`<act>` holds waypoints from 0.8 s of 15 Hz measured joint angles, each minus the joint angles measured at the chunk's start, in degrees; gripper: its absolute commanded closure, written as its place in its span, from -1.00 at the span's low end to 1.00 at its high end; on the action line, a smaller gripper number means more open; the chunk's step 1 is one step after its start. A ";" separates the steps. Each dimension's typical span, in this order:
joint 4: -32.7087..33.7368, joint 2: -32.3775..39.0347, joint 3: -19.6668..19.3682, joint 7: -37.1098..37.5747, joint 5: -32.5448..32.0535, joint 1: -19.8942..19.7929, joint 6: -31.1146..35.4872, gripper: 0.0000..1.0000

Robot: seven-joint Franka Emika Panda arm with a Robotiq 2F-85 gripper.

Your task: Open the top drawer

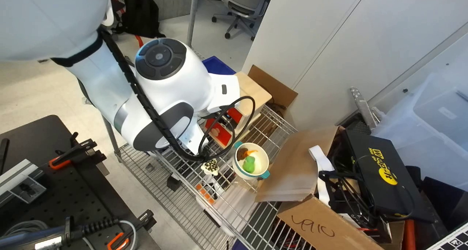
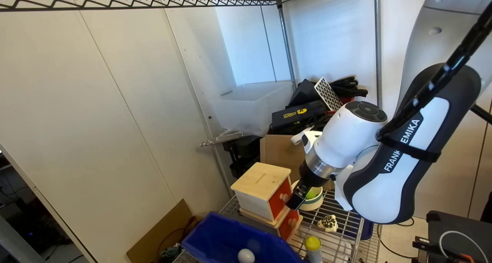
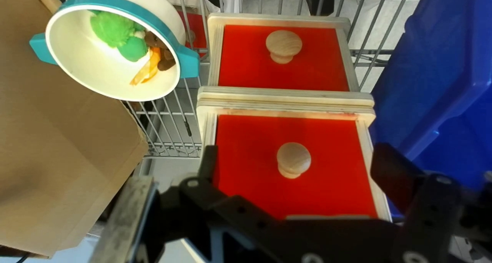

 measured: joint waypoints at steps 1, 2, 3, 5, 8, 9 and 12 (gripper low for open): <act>0.11 0.00 0.00 0.00 0.00 0.01 0.00 -1.00; 0.22 0.01 0.00 0.00 0.00 0.02 0.00 -1.00; 0.34 0.04 0.00 -0.03 0.00 0.04 -0.01 -1.00; 0.55 0.08 0.00 -0.11 0.00 0.07 -0.02 -1.00; 0.81 0.21 0.00 -0.19 0.00 0.08 -0.04 -1.00; 0.90 0.26 0.00 -0.22 0.00 0.08 -0.05 -1.00; 1.24 0.47 -0.01 -0.23 0.00 0.08 -0.18 -0.98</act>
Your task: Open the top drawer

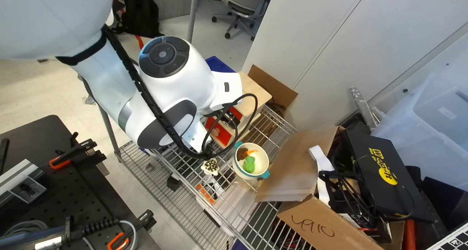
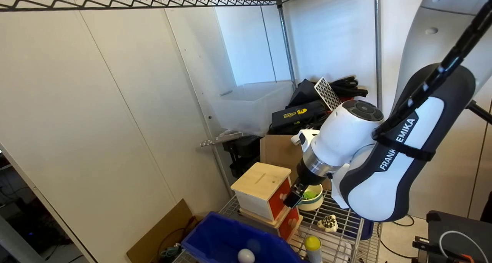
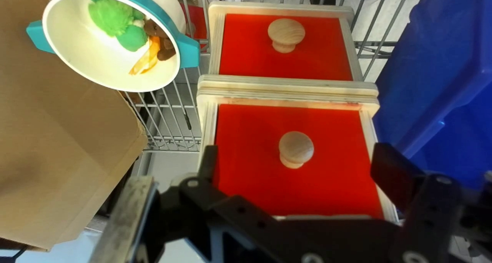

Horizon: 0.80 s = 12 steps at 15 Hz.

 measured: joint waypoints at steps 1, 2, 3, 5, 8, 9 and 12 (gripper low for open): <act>0.08 0.13 -0.01 -0.03 0.00 0.00 -0.01 -0.95; 0.20 0.31 -0.03 -0.04 0.00 0.00 -0.02 -0.93; 0.35 0.53 -0.04 -0.07 0.00 0.00 -0.03 -0.88; 0.70 0.98 -0.07 -0.14 0.00 0.00 -0.05 -0.86; 1.04 1.43 -0.09 -0.17 0.00 0.00 -0.09 -0.87; 1.13 1.50 -0.09 -0.18 0.00 0.00 -0.10 -0.85; 1.55 1.85 -0.09 -0.18 0.00 0.00 -0.11 -0.76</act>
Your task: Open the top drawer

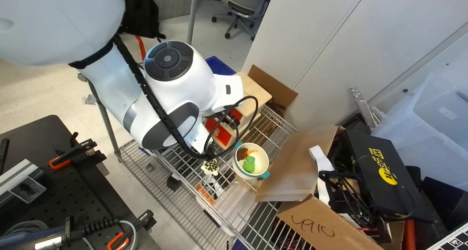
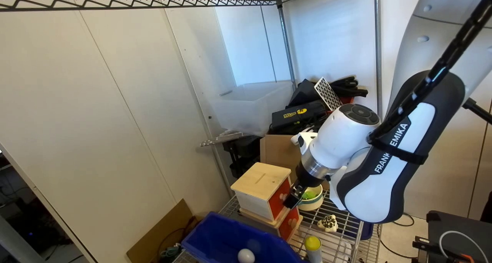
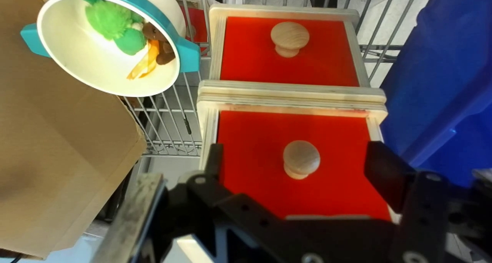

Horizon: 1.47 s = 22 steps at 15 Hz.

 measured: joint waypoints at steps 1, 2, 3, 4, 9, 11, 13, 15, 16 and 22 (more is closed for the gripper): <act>0.13 0.15 0.00 0.00 0.00 0.00 0.00 -0.76; 0.26 0.28 0.00 0.00 0.00 0.01 -0.03 -0.73; 0.37 0.38 0.00 0.00 0.00 0.03 -0.06 -0.75; 0.51 0.49 0.00 -0.01 0.00 0.06 -0.09 -0.76; 0.96 0.84 0.00 -0.08 0.00 0.15 -0.38 -0.71; 1.29 0.87 -0.02 -0.13 0.00 0.29 -1.04 -0.59; 1.66 0.88 -0.04 -0.16 0.01 0.41 -1.90 -0.43; 1.97 0.88 -0.06 -0.21 0.02 0.51 -2.44 -0.37; 2.09 0.89 -0.07 -0.21 0.02 0.56 -2.63 -0.31; 2.52 0.90 -0.07 -0.31 0.03 0.66 -3.67 0.66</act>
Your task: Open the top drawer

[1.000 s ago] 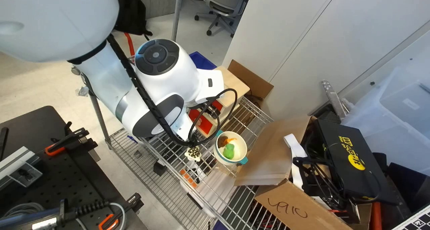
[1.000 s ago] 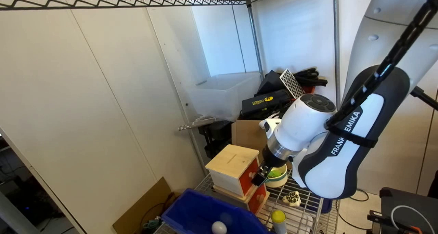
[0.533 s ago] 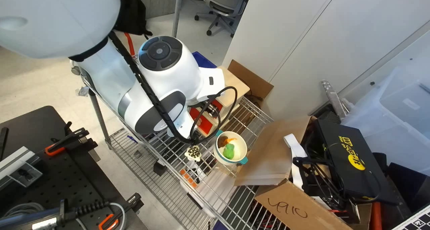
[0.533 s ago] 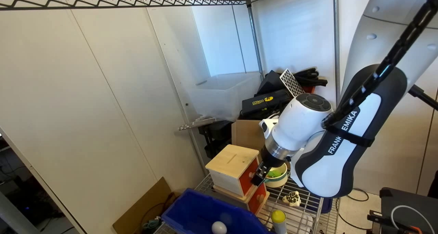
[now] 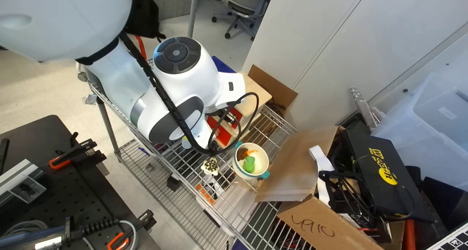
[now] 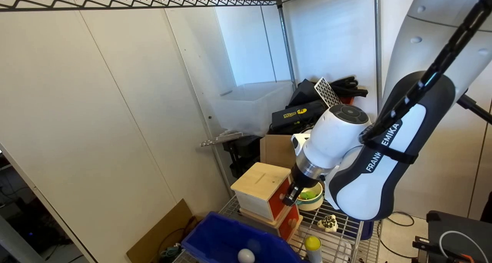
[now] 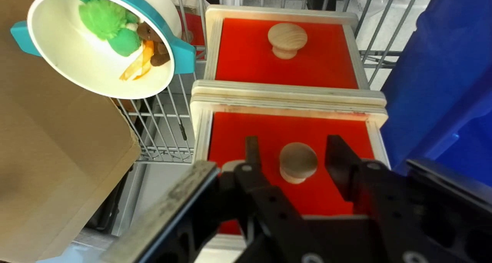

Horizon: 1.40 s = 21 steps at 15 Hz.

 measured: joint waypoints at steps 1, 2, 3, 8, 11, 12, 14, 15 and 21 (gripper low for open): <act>0.08 0.00 0.00 0.00 0.00 0.02 -0.16 0.80; 0.16 0.00 0.00 -0.01 0.00 0.07 -0.33 0.96; 0.25 0.00 0.00 -0.01 0.02 0.12 -0.50 0.88; 0.38 0.00 0.00 -0.01 0.02 0.15 -0.65 0.46; 0.38 0.01 0.00 -0.05 0.02 0.15 -0.68 -0.13; 0.39 0.02 0.00 -0.06 0.02 0.16 -0.70 -0.26; 0.40 0.02 0.00 -0.07 0.02 0.17 -0.71 -0.55; 0.41 0.02 0.00 -0.07 0.02 0.17 -0.73 -0.67; 0.58 0.04 0.00 -0.07 0.02 0.18 -0.92 -1.00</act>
